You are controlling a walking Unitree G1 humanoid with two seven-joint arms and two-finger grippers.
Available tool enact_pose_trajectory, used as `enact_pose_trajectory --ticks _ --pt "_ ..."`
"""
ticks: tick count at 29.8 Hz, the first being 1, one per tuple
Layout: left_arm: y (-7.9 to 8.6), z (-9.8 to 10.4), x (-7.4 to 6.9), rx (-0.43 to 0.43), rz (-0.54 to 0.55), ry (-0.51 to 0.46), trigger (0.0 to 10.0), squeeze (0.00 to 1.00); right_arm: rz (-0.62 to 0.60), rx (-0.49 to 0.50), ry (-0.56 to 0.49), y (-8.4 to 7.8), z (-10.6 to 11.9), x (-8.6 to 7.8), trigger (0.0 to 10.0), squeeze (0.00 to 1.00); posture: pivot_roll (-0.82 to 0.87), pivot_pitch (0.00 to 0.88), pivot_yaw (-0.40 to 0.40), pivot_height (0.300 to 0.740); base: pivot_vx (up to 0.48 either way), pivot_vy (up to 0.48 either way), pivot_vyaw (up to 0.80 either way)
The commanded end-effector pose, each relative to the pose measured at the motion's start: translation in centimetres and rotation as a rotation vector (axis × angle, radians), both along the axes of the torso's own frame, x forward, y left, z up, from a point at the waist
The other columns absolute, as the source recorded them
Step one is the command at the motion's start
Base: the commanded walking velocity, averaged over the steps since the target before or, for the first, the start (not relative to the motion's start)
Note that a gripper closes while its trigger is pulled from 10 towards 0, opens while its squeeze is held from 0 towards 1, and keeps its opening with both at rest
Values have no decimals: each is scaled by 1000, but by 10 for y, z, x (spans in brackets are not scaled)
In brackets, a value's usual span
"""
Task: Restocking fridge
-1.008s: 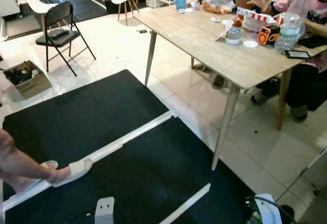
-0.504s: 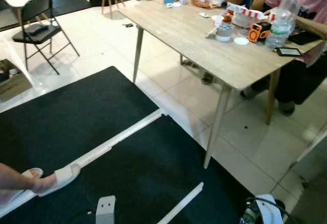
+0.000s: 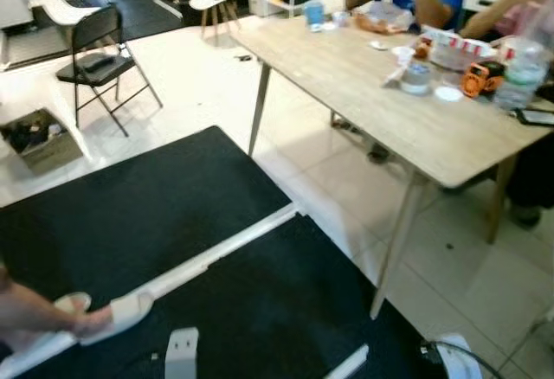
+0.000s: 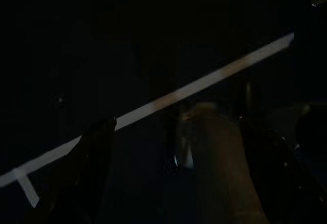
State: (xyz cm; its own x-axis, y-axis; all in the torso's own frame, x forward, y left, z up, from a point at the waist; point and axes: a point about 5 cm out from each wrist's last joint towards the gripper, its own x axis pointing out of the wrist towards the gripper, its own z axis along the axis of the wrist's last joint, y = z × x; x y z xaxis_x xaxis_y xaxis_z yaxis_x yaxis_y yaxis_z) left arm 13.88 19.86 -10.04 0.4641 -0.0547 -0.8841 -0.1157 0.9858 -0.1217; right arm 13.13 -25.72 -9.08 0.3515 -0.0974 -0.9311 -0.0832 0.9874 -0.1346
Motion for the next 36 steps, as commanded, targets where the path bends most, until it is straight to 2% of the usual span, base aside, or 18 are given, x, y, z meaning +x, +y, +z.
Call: enact_pose_trajectory --ticks 1,17,27,36 --pt "1 -1 -2 8 -12 11 10000 0 3 18 -3 6 -2 -1 10000 0 -41 0 26 740 304 0 0" --pt "0 0 1 4 -15 3 10000 0 -21 33 -24 8 0 7 10000 0 -34 0 26 740 306 0 0" --pt "-1 1 4 0 -15 -5 10000 0 -14 41 -28 11 1 12 10000 0 -28 0 28 740 307 0 -788" --pt "0 2 5 4 -17 -6 10000 0 -21 48 -32 12 2 14 10000 0 -23 0 28 740 298 0 0"
